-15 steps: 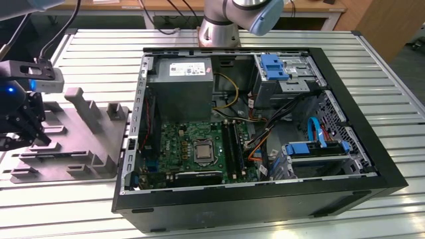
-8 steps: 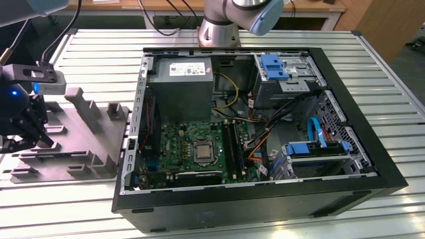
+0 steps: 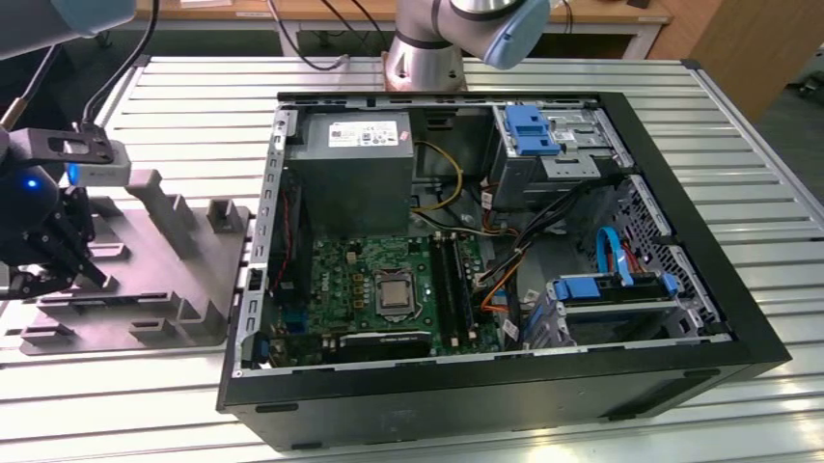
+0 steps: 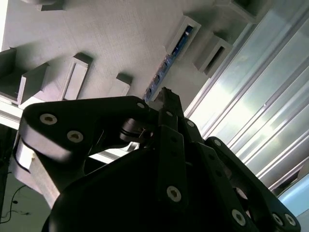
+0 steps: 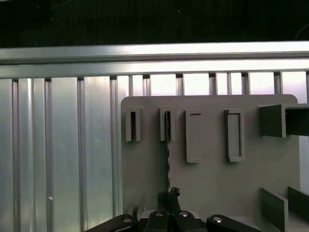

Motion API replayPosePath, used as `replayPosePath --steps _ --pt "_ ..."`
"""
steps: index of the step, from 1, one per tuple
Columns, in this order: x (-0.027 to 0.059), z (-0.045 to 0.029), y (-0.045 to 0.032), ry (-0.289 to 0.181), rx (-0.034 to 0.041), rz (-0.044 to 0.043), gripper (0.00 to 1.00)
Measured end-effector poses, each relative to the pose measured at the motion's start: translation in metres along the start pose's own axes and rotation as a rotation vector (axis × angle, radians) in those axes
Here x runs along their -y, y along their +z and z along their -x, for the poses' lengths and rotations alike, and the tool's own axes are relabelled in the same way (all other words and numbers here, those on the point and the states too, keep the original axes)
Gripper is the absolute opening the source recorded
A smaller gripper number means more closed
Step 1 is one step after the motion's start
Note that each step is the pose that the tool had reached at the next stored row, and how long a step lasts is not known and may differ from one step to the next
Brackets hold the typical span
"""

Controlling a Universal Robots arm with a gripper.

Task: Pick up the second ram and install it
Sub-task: 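Pick up the second ram and move it above second insertion slot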

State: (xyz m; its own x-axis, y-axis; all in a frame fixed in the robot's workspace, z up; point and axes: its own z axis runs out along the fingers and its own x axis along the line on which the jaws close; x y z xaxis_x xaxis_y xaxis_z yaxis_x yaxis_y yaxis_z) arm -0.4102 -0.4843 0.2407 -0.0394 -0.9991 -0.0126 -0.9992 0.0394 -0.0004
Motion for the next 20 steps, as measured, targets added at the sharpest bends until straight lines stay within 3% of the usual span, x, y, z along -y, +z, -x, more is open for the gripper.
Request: replayPosePath --steps 20 --pt "-0.0008 -0.0003 0.0101 -0.034 0.0001 -0.0015 0.10"
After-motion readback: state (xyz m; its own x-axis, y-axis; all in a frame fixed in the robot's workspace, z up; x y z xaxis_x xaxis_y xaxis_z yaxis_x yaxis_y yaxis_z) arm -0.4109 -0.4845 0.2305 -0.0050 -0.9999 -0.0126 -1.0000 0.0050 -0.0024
